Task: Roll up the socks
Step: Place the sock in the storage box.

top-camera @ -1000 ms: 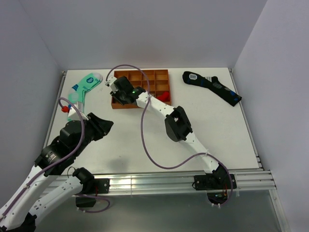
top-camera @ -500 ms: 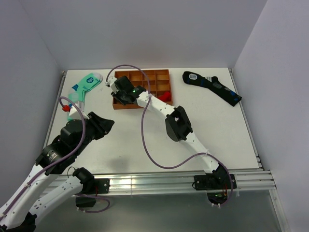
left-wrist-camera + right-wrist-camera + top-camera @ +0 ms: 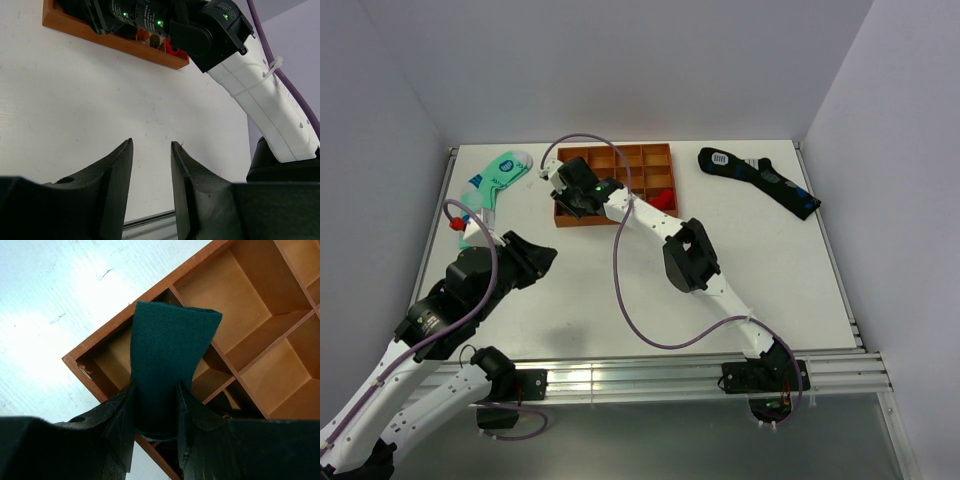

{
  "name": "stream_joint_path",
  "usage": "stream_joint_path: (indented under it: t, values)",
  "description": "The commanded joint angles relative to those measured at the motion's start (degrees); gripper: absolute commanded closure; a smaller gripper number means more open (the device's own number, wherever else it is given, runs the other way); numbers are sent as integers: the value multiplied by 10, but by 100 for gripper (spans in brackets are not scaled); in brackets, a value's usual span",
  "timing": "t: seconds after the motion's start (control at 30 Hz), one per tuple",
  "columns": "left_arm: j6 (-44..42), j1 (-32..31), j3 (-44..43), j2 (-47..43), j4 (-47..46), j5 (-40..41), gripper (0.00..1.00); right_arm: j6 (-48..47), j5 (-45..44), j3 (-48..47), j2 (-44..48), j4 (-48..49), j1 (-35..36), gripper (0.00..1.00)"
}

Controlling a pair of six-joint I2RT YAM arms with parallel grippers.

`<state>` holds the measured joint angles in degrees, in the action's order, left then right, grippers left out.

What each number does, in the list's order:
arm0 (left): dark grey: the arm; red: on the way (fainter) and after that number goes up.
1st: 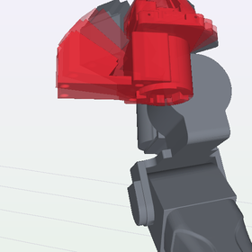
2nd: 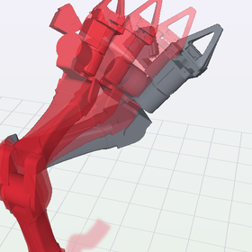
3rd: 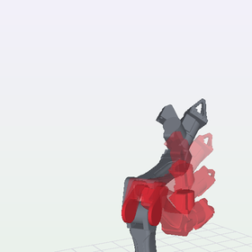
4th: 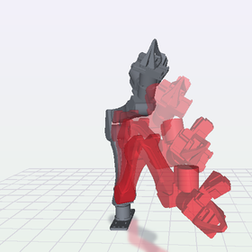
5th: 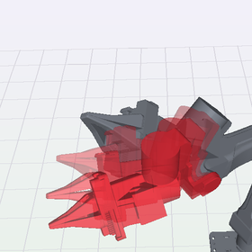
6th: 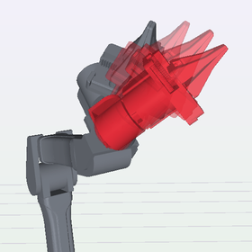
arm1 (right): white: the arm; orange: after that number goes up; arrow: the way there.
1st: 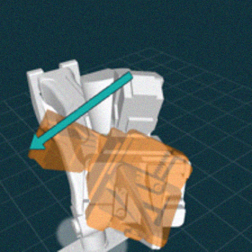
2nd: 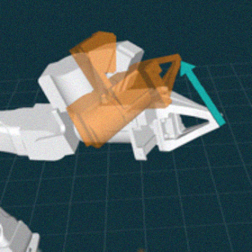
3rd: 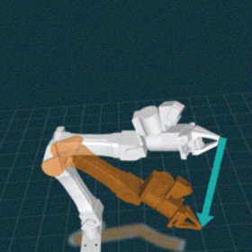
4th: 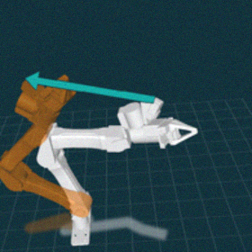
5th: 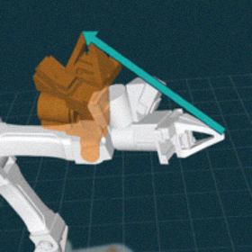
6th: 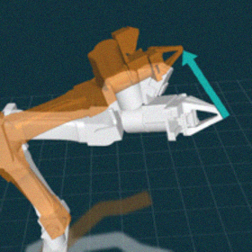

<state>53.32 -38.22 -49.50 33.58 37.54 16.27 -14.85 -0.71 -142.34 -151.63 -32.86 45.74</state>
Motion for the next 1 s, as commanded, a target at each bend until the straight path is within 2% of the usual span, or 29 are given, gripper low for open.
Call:
stream_joint_path:
  t: [0.0,0.3,0.97]
  values:
    - [6,2,-7,1,-18,-11,58,1,-6,21,13,-83,-7,71]
    - [6,2,-3,0,-20,-9,58,2,-4,21,14,-82,-7,62]
    - [6,2,4,8,-32,-15,58,-7,0,-21,-16,-121,-7,59]
